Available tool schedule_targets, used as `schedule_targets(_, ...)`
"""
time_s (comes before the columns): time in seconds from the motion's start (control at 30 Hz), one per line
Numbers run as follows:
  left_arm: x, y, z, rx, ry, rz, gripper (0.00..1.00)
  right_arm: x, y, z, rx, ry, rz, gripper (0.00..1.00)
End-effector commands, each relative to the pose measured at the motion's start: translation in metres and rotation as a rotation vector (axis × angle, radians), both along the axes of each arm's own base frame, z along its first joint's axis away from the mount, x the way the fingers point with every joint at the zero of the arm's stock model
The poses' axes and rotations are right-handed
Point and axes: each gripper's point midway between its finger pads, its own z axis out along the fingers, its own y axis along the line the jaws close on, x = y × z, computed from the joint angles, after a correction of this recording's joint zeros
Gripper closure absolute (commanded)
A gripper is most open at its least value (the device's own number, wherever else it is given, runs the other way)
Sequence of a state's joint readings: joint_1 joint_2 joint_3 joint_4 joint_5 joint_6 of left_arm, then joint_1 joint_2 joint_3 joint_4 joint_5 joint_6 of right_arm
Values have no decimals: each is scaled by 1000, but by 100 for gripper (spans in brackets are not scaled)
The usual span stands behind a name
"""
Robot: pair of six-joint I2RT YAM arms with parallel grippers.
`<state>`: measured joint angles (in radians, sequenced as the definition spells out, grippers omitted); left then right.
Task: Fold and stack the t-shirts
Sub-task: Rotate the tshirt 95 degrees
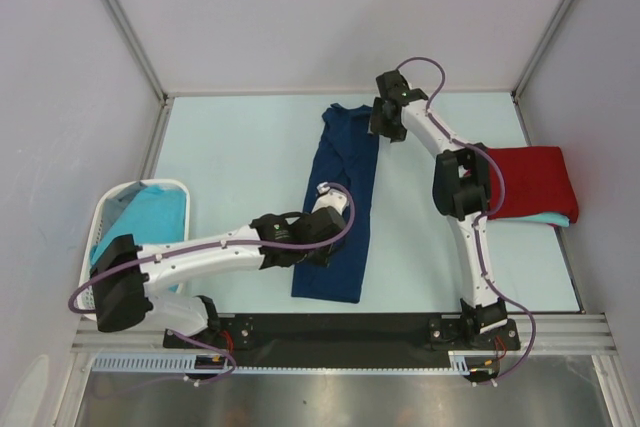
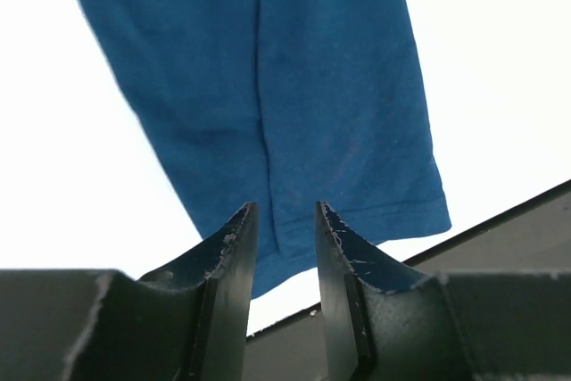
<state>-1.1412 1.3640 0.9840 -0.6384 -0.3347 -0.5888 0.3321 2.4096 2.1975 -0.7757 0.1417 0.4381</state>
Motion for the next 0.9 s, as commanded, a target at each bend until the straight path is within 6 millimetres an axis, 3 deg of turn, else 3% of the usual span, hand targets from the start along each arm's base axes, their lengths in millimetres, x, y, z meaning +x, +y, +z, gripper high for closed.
schedule_targets(0.0, 8, 13, 25, -46, -57, 82, 62, -3, 0, -18, -23, 25, 14, 41)
schedule_targets(0.23, 5, 25, 25, -47, -58, 105, 62, -2, 11, -18, -16, 14, 38, 41)
schedule_targets(0.53, 4, 24, 21, -47, -42, 105, 62, -7, 25, -24, -11, 25, 75, 44)
schedule_targets(0.87, 0, 29, 18, -54, -32, 115, 62, -10, 27, -37, -3, 55, 73, 55)
